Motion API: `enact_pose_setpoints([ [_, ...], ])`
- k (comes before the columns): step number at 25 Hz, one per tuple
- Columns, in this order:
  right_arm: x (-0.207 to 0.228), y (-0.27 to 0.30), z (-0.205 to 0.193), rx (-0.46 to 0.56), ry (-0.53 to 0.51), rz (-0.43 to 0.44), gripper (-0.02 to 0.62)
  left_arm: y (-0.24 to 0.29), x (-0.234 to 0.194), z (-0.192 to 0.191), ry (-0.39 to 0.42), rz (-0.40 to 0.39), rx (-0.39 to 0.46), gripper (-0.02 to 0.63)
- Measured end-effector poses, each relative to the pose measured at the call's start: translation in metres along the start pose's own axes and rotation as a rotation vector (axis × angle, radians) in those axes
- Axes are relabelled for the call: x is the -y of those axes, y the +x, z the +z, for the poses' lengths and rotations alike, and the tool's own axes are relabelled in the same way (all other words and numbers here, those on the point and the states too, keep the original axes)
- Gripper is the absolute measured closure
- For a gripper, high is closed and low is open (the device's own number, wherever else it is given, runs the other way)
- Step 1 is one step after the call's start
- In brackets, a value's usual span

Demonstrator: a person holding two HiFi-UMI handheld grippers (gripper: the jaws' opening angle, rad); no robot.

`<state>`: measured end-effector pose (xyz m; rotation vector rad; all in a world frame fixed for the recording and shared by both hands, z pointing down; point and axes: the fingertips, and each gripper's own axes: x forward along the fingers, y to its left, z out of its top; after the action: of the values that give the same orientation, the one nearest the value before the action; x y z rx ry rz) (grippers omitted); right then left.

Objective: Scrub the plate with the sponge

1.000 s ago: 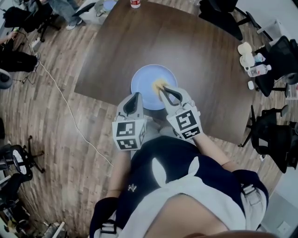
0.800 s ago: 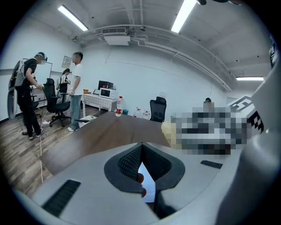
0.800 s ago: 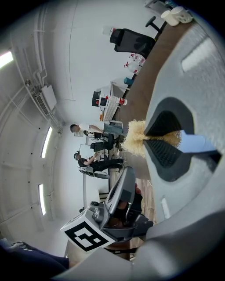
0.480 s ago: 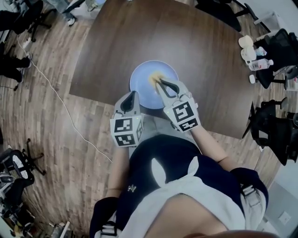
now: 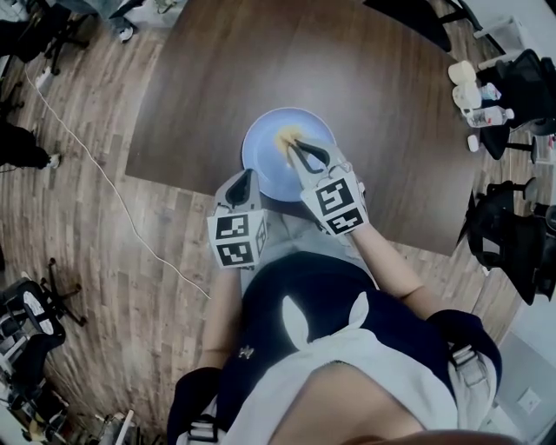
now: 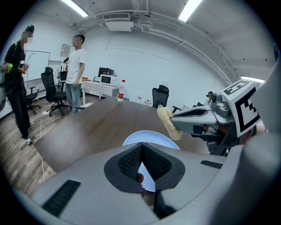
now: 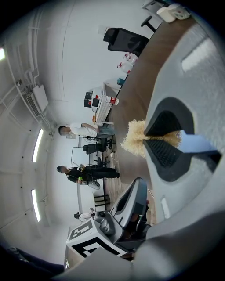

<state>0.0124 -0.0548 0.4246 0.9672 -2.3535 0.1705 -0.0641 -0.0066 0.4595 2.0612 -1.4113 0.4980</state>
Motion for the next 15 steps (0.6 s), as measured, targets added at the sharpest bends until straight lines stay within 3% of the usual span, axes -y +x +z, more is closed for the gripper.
enact_pose_setpoints([
  [15, 0.020, 0.054, -0.027, -0.104, -0.005, 0.018, 0.571, 0.044, -0.024, -0.023, -0.020, -0.001, -0.107, 0.600],
])
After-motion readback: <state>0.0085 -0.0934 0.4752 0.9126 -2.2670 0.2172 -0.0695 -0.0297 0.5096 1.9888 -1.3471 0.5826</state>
